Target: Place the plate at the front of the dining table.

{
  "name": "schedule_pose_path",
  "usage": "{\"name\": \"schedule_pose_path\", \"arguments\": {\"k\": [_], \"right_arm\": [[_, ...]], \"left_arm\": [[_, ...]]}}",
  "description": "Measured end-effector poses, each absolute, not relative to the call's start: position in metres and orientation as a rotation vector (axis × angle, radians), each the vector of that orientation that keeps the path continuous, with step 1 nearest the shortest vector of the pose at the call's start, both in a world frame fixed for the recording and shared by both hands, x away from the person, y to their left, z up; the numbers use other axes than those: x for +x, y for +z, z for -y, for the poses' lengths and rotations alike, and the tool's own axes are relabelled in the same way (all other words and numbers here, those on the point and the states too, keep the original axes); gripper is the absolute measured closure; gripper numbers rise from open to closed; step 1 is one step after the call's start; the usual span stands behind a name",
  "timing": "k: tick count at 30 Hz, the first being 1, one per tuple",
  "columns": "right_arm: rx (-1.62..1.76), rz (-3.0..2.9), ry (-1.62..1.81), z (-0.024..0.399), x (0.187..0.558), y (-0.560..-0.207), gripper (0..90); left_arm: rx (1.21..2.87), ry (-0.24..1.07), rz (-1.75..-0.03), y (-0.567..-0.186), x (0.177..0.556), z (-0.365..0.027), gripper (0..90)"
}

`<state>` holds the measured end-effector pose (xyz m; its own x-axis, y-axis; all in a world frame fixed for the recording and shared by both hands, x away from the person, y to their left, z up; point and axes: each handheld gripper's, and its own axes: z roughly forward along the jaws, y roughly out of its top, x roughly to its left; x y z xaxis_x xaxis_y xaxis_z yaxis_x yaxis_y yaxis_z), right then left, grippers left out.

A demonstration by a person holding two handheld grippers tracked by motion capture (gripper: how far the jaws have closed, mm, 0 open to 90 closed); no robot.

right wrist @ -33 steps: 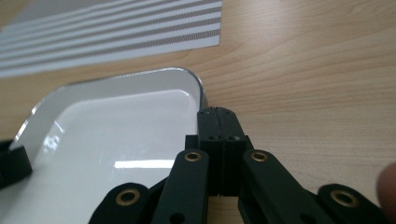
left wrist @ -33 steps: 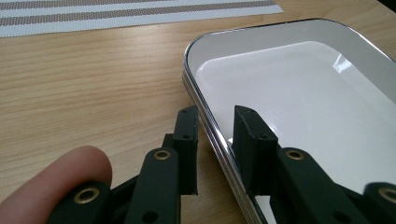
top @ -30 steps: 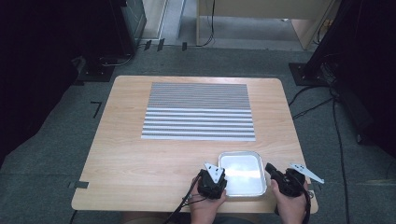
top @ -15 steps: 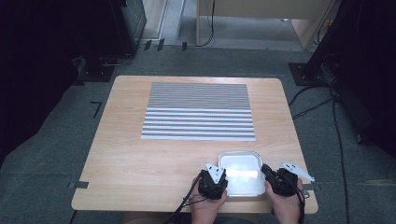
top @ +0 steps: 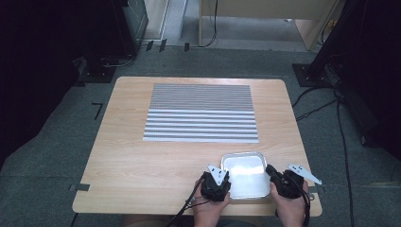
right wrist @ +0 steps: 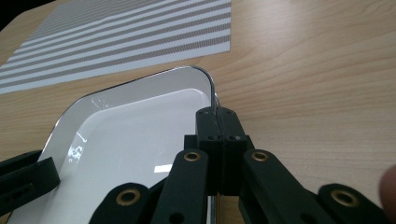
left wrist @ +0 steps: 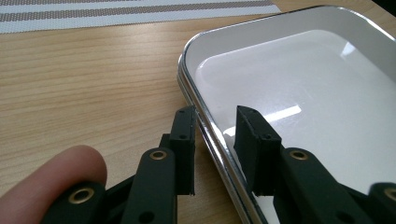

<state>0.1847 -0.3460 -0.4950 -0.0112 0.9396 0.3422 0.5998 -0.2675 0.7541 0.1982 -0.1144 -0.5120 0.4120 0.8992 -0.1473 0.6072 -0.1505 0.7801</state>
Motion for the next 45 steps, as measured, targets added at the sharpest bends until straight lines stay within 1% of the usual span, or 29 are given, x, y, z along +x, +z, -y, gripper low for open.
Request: {"name": "schedule_pose_path", "arguments": {"k": [4,9,11,18,23,27,34,36,38,39,40,45], "right_arm": [[1.883,-1.567,1.191,0.350,0.183,-0.493,90.0],[1.865,-1.570,1.167,0.351,0.182,-0.493,90.0],[1.837,-1.580,1.137,0.348,0.182,-0.493,90.0],[1.813,-1.593,1.110,0.346,0.182,-0.493,90.0],[1.792,-1.602,1.079,0.344,0.181,-0.493,88.0],[1.812,-1.616,1.077,0.344,0.182,-0.496,84.0],[1.834,-1.635,1.057,0.344,0.185,-0.499,83.2],[1.841,-1.634,1.067,0.345,0.185,-0.499,83.9],[1.842,-1.634,1.063,0.344,0.186,-0.499,88.2],[1.845,-1.629,1.056,0.344,0.186,-0.498,88.9],[1.852,-1.621,1.050,0.343,0.186,-0.498,89.4],[1.910,-1.563,1.117,0.347,0.186,-0.496,89.9]], "left_arm": [[1.850,0.444,-1.279,-0.511,0.198,0.114,64.2],[1.818,0.504,-1.250,-0.504,0.192,0.114,65.7],[1.811,0.513,-1.243,-0.503,0.191,0.114,67.6],[1.853,0.507,-1.185,-0.507,0.187,0.119,79.0],[1.873,0.508,-1.176,-0.507,0.187,0.121,80.3],[1.873,0.506,-1.171,-0.507,0.187,0.120,79.8],[1.869,0.494,-1.171,-0.508,0.188,0.120,78.9],[1.868,0.491,-1.171,-0.508,0.188,0.120,78.8],[1.867,0.487,-1.171,-0.508,0.188,0.120,78.5],[1.866,0.481,-1.169,-0.508,0.189,0.120,78.1],[1.864,0.472,-1.165,-0.508,0.189,0.120,77.3],[1.856,0.454,-1.152,-0.509,0.188,0.121,66.6]]}}
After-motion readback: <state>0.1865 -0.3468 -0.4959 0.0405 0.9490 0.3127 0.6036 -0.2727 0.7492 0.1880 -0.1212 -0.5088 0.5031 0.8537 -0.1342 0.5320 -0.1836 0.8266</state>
